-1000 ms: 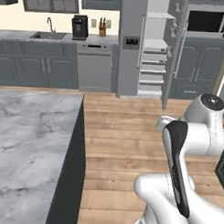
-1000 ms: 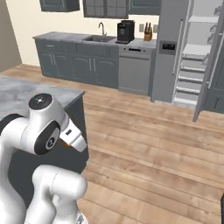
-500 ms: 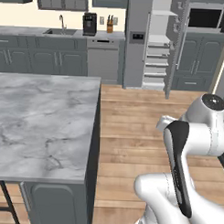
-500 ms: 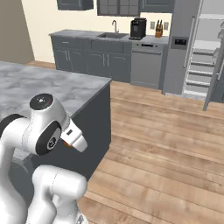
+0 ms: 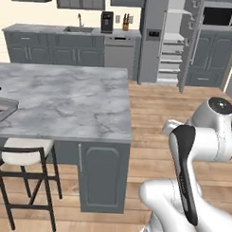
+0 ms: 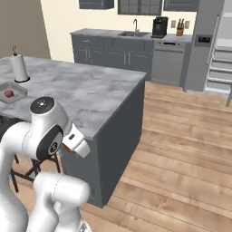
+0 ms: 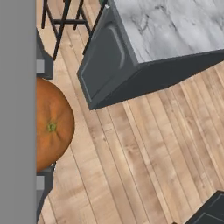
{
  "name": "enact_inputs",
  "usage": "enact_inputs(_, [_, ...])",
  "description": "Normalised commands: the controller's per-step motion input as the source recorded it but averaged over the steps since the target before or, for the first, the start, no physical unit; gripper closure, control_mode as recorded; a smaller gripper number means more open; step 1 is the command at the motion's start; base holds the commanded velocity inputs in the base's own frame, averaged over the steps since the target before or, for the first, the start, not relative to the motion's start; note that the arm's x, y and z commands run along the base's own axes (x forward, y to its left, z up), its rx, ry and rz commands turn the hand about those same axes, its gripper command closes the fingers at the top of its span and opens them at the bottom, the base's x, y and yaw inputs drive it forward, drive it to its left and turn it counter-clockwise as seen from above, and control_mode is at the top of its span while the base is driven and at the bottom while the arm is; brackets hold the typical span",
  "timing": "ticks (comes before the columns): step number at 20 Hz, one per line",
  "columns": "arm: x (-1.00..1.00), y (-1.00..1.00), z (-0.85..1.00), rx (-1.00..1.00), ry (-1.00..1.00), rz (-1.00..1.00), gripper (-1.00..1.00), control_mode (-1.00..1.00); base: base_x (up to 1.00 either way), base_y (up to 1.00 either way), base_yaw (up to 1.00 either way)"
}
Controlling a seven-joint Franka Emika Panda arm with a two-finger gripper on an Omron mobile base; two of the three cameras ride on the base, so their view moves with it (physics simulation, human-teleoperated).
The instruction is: Place the cold items (onion and tangerine) from the fridge in one tupperware on the dining counter. Place the warm items (hot dog and kebab skewer) in the stove area in another tupperware.
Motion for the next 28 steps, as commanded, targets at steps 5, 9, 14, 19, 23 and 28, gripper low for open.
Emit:
enact_inputs(5, [0.0, 0.0, 0.0, 0.0, 0.0, 0.0, 1.0, 1.0, -0.61, 1.0, -0.11])
enact_inputs(9, [0.0, 0.0, 0.0, 0.0, 0.0, 0.0, 1.0, 1.0, -0.01, 1.0, -0.17])
enact_inputs(14, [0.0, 0.0, 0.0, 0.0, 0.0, 0.0, 1.0, 1.0, 0.38, 1.0, -0.17])
enact_inputs(19, [0.0, 0.0, 0.0, 0.0, 0.0, 0.0, 1.0, 1.0, 0.77, 0.98, -0.01])
enact_inputs(23, [0.0, 0.0, 0.0, 0.0, 0.0, 0.0, 1.0, 1.0, 0.58, 0.83, 0.0])
enact_inputs(28, [0.0, 0.0, 0.0, 0.0, 0.0, 0.0, 1.0, 1.0, 0.24, 0.71, 0.0])
